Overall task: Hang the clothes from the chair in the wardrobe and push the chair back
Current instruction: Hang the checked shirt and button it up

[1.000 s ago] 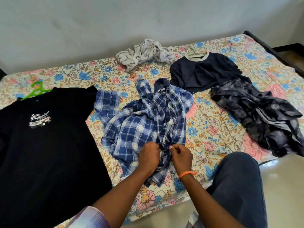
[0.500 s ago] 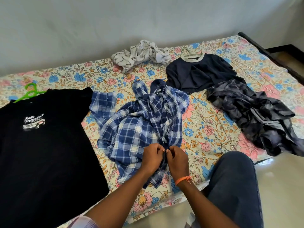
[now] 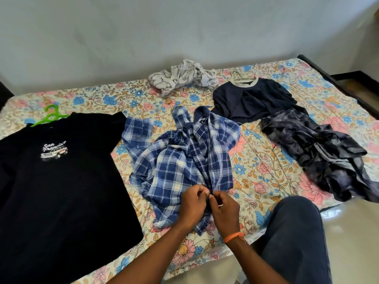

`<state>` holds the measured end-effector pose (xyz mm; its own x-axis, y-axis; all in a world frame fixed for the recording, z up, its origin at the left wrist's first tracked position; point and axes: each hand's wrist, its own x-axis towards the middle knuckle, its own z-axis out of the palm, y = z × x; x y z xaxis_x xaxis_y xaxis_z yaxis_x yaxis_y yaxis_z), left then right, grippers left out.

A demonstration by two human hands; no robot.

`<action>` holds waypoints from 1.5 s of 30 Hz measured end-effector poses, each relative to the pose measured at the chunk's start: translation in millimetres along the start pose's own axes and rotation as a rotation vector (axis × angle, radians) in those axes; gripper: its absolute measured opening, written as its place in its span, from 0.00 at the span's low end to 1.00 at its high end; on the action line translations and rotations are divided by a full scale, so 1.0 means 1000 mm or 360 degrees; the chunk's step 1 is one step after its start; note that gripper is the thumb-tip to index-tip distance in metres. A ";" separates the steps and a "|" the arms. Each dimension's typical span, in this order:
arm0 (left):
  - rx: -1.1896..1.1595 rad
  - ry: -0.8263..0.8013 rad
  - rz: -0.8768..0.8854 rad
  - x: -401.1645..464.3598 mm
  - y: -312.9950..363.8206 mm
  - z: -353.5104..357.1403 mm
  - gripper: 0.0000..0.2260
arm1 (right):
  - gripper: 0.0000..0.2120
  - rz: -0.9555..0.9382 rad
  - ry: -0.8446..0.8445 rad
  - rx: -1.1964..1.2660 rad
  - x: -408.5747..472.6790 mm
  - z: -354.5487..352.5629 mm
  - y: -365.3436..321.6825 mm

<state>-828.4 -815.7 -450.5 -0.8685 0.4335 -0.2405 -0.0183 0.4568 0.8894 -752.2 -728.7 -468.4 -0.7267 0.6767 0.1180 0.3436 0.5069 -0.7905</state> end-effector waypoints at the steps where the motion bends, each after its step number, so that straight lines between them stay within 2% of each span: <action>1: 0.0012 0.0008 -0.0015 0.000 0.002 0.000 0.06 | 0.02 -0.0002 0.0015 0.0004 -0.001 0.000 0.000; 6: 0.0054 0.0011 -0.0004 0.000 0.007 -0.002 0.05 | 0.03 0.0007 0.0044 -0.0024 -0.001 0.000 0.002; 16: 0.0123 -0.0061 0.0082 0.004 0.006 -0.008 0.06 | 0.04 0.0013 0.0020 0.0166 -0.002 -0.003 -0.003; 19: 0.0137 -0.0052 0.0076 0.004 0.008 -0.009 0.06 | 0.11 0.0146 0.0008 0.0349 -0.001 -0.004 -0.005; 21: 0.0188 -0.0041 0.0092 0.005 0.008 -0.009 0.06 | 0.10 0.0317 -0.0045 0.0527 0.002 -0.006 -0.005; 24: 0.0360 -0.0082 0.0198 0.003 0.012 -0.008 0.06 | 0.04 0.0476 -0.0071 0.0631 0.004 -0.007 -0.002; 26: 0.0637 -0.0124 0.0318 0.002 0.013 -0.009 0.05 | 0.07 0.0533 -0.0041 0.0616 0.006 -0.006 0.003; 28: 0.0970 -0.0089 0.0411 0.002 0.013 -0.012 0.05 | 0.08 0.0567 0.0081 0.0534 0.007 -0.005 0.006; 30: 0.1080 0.0003 0.0413 0.000 0.014 -0.014 0.06 | 0.07 0.0510 0.0202 0.0442 0.008 -0.007 0.004; 34: 0.0872 0.0041 0.0186 -0.003 0.022 -0.011 0.08 | 0.04 0.0005 0.0077 0.0063 0.001 -0.001 -0.009; 36: 0.0645 0.0019 0.0056 -0.001 0.022 -0.007 0.09 | 0.03 -0.0090 0.0048 -0.0013 -0.003 0.004 -0.007; 42: 0.0260 -0.0073 -0.0015 -0.001 0.015 -0.006 0.08 | 0.04 0.0069 0.0057 0.0118 0.000 0.006 0.000; 45: 0.0054 -0.0117 -0.0099 0.001 0.010 -0.009 0.07 | 0.05 0.0312 0.0003 0.0454 0.000 0.005 -0.004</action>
<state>-834.1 -817.0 -438.1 -0.8273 0.4589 -0.3241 -0.0532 0.5103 0.8583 -757.0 -733.4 -468.0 -0.6621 0.7476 -0.0521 0.2963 0.1974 -0.9345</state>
